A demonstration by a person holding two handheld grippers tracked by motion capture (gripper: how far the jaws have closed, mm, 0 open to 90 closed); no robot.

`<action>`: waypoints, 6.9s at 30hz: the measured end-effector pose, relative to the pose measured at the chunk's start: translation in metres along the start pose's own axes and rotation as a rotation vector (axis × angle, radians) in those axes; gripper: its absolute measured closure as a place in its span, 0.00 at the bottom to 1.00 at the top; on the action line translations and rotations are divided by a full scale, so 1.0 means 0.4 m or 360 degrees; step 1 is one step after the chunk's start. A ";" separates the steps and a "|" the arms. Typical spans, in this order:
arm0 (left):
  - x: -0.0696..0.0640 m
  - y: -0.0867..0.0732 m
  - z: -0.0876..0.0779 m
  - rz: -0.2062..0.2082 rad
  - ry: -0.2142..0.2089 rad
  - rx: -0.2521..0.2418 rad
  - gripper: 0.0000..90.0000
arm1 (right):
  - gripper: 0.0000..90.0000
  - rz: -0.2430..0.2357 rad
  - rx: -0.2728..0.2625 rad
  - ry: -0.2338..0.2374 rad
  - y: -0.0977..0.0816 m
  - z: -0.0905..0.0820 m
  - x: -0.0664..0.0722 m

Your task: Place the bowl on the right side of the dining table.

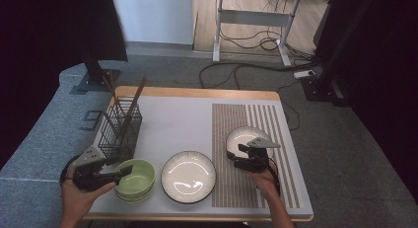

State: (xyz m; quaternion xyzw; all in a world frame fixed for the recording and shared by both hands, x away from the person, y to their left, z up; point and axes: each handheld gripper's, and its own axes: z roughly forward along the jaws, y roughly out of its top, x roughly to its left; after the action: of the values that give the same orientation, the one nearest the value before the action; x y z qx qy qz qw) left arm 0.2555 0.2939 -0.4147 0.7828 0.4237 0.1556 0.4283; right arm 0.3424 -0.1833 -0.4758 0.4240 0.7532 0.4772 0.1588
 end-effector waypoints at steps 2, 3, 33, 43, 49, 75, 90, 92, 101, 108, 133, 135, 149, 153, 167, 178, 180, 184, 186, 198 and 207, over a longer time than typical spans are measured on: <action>0.003 -0.004 0.000 -0.0016 -0.0012 -0.0004 0.39 | 0.45 -0.0010 0.0000 0.0015 0.003 0.001 0.006; 0.006 -0.007 0.002 -0.0020 -0.0007 0.0002 0.39 | 0.45 -0.0011 -0.0005 0.0018 0.004 0.002 0.009; 0.030 -0.033 0.017 -0.0062 0.0043 0.0068 0.39 | 0.50 -0.0133 -0.0020 0.0223 0.044 0.045 0.127; 0.031 -0.036 0.031 -0.0058 0.0028 0.0086 0.39 | 0.52 -0.0217 -0.0010 0.0368 0.063 0.073 0.217; 0.031 -0.036 0.032 -0.0057 0.0022 0.0088 0.39 | 0.53 -0.0243 0.0038 0.0427 0.062 0.104 0.250; 0.038 -0.040 0.035 -0.0067 0.0019 0.0099 0.41 | 0.55 -0.0348 0.0069 0.0629 0.119 0.184 0.390; 0.040 -0.037 0.022 -0.0094 -0.0048 0.0060 0.40 | 0.55 -0.0419 0.0129 0.0702 0.131 0.227 0.464; 0.040 -0.037 0.022 -0.0096 -0.0051 0.0055 0.40 | 0.55 -0.0429 0.0143 0.0690 0.131 0.236 0.470; 0.038 -0.037 0.025 -0.0091 -0.0050 0.0059 0.41 | 0.58 -0.0437 0.0233 0.0654 0.126 0.277 0.492; 0.038 -0.037 0.026 -0.0086 -0.0051 0.0065 0.41 | 0.66 -0.0468 0.0325 0.0619 0.110 0.292 0.515; 0.038 -0.038 0.024 -0.0078 -0.0040 0.0056 0.41 | 0.95 -0.0499 0.0060 0.0430 0.136 0.280 0.551; 0.038 -0.037 0.026 -0.0076 -0.0039 0.0056 0.41 | 0.95 -0.0495 0.0051 0.0434 0.135 0.280 0.550; 0.024 -0.039 0.034 -0.0003 -0.0005 0.0033 0.68 | 0.95 -0.0533 -0.0015 0.0416 0.134 0.265 0.552; 0.020 -0.039 0.039 0.0017 0.0021 0.0054 0.74 | 0.95 -0.0523 -0.0030 0.0423 0.137 0.261 0.552; 0.014 -0.042 0.043 0.0058 0.0134 0.0050 0.93 | 0.95 -0.0539 -0.0046 0.0414 0.144 0.255 0.557; 0.005 -0.039 0.036 0.0125 0.0236 0.0041 0.93 | 0.86 -0.0441 -0.0096 0.0482 0.154 0.243 0.539; 0.005 -0.039 0.036 0.0123 0.0236 0.0037 0.93 | 0.81 -0.0436 -0.0084 0.0490 0.154 0.243 0.536; 0.001 -0.036 0.029 0.0121 0.0261 -0.0015 0.93 | 0.70 -0.0430 -0.0045 0.0520 0.150 0.249 0.537; -0.002 -0.034 0.020 0.0123 0.0266 -0.0045 0.93 | 0.68 -0.0435 -0.0022 0.0513 0.147 0.254 0.540; -0.032 -0.021 0.004 0.0160 0.0283 -0.0148 0.91 | 0.89 -0.0410 0.0092 0.0438 0.149 0.271 0.552; -0.027 -0.022 0.009 0.0083 0.0156 -0.0219 0.87 | 0.94 -0.0355 0.0091 0.0371 0.158 0.258 0.543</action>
State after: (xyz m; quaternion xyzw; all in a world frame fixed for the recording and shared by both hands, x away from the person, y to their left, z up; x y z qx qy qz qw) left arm 0.2465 0.2859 -0.4227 0.7536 0.4121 0.2336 0.4557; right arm 0.3117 0.0603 -0.4368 0.2839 0.8221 0.4810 0.1104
